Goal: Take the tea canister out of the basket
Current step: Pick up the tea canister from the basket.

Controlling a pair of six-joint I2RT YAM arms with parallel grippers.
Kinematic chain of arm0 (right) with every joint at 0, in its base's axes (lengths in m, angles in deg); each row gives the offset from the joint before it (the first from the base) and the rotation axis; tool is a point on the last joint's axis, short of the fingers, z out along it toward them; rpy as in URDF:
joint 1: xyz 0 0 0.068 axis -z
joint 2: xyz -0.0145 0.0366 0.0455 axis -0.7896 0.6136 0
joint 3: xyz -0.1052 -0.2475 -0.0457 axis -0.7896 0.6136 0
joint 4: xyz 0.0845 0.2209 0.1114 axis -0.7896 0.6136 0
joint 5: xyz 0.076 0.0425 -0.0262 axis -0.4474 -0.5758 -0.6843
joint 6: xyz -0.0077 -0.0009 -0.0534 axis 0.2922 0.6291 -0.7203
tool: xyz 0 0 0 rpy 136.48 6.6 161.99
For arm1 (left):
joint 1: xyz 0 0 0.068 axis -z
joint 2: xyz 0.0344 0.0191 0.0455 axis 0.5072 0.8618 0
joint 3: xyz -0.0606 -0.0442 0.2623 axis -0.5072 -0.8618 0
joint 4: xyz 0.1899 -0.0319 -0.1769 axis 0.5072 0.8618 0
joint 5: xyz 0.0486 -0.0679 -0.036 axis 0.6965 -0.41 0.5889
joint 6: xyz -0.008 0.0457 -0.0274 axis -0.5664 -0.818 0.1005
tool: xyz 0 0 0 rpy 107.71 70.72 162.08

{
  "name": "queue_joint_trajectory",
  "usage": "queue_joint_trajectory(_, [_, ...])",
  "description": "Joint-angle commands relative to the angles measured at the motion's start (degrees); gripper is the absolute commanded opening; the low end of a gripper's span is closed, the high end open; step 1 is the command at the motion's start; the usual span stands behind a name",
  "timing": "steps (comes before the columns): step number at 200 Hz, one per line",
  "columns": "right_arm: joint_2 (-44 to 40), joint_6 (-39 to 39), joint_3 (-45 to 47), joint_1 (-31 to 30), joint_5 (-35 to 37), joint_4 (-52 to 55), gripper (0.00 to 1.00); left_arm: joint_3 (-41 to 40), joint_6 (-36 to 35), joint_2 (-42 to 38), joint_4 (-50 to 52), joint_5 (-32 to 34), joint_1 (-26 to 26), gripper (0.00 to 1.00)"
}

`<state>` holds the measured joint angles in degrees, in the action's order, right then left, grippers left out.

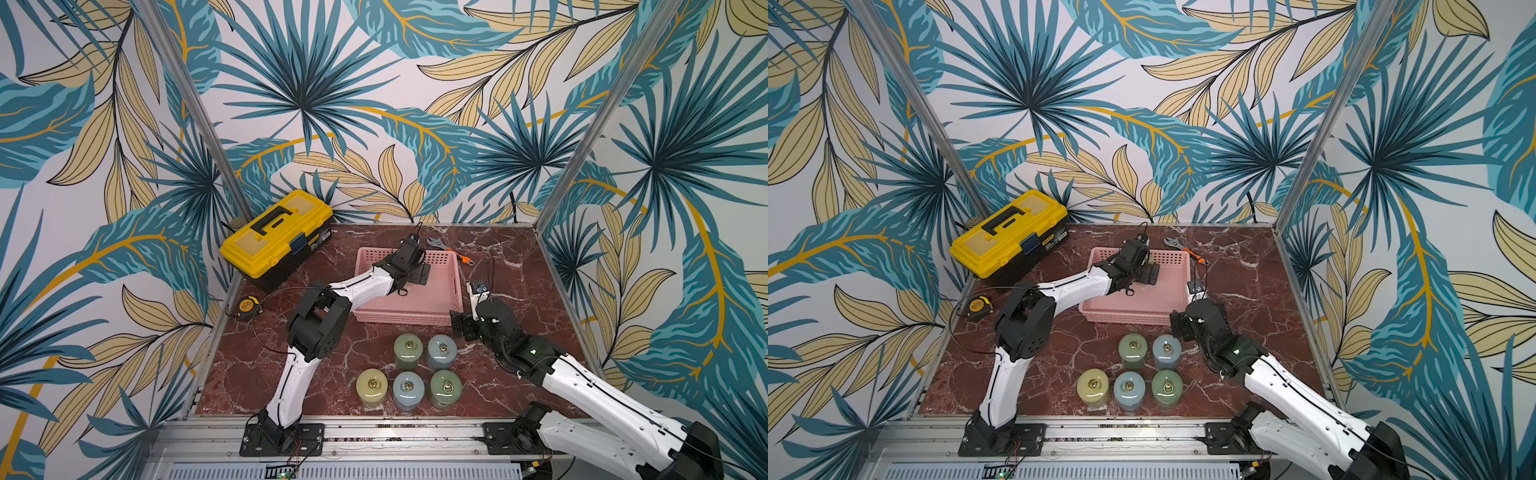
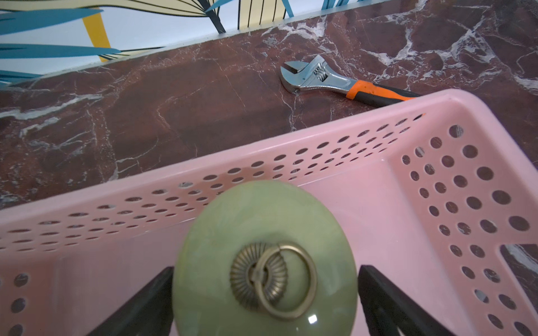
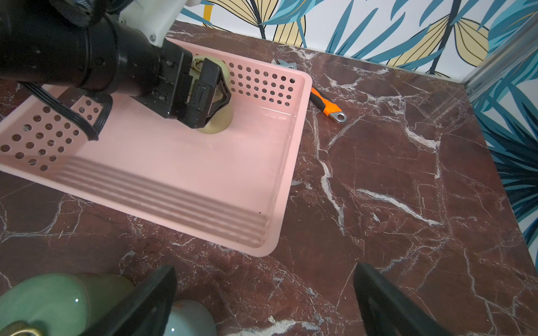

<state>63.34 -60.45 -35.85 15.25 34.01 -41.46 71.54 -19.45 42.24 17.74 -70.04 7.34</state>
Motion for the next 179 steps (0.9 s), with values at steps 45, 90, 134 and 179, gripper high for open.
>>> queue_joint_trajectory(45, [0.4, -0.7, 0.9, 0.4, 0.8, -0.9, 0.99, 5.1, -0.8, 2.4, 0.1, -1.2, -1.0, 0.99])
queue_joint_trajectory(90, [0.5, -0.8, 0.9, 0.5, 0.8, -0.9, 0.99, 6.1, -0.9, 3.5, 0.1, -1.9, -1.3, 0.95])
queue_joint_trajectory(134, [0.4, -0.8, 0.9, 0.4, 0.9, -0.8, 0.99, 5.2, -0.8, 2.6, -0.7, -2.5, -1.5, 0.82])
queue_joint_trajectory(179, [0.7, -0.9, 0.9, 0.5, 0.9, -0.8, 0.99, 2.7, -0.8, -0.7, -2.9, -3.3, -1.4, 0.60])
